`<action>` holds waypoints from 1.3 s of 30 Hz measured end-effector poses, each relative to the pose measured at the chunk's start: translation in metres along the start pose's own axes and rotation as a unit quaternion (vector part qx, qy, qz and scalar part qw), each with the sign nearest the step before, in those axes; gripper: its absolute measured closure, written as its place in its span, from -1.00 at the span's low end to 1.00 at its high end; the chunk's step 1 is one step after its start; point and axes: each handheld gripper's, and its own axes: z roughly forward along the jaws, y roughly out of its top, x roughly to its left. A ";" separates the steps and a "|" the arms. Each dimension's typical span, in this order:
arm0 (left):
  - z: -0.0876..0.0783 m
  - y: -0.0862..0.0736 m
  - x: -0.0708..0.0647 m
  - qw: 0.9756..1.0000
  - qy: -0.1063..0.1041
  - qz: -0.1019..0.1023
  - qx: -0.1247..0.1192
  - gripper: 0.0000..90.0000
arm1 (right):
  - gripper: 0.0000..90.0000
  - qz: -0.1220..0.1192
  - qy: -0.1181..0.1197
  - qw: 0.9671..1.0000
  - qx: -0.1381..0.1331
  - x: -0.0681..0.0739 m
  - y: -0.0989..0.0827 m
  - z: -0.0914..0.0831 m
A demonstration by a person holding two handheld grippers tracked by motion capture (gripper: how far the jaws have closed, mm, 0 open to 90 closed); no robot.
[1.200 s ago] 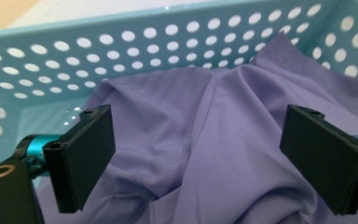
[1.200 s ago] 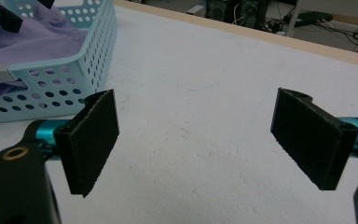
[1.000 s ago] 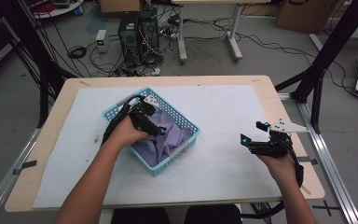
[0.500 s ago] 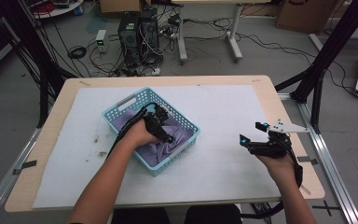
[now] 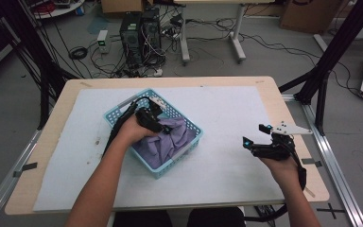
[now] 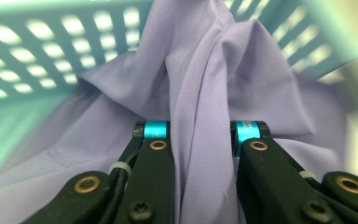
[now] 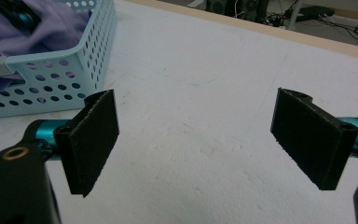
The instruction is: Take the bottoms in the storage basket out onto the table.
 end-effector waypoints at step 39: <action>-0.126 0.070 -0.032 0.955 -0.011 0.028 -0.296 0.85 | -0.66 -0.010 0.009 1.000 0.004 0.008 0.002 0.005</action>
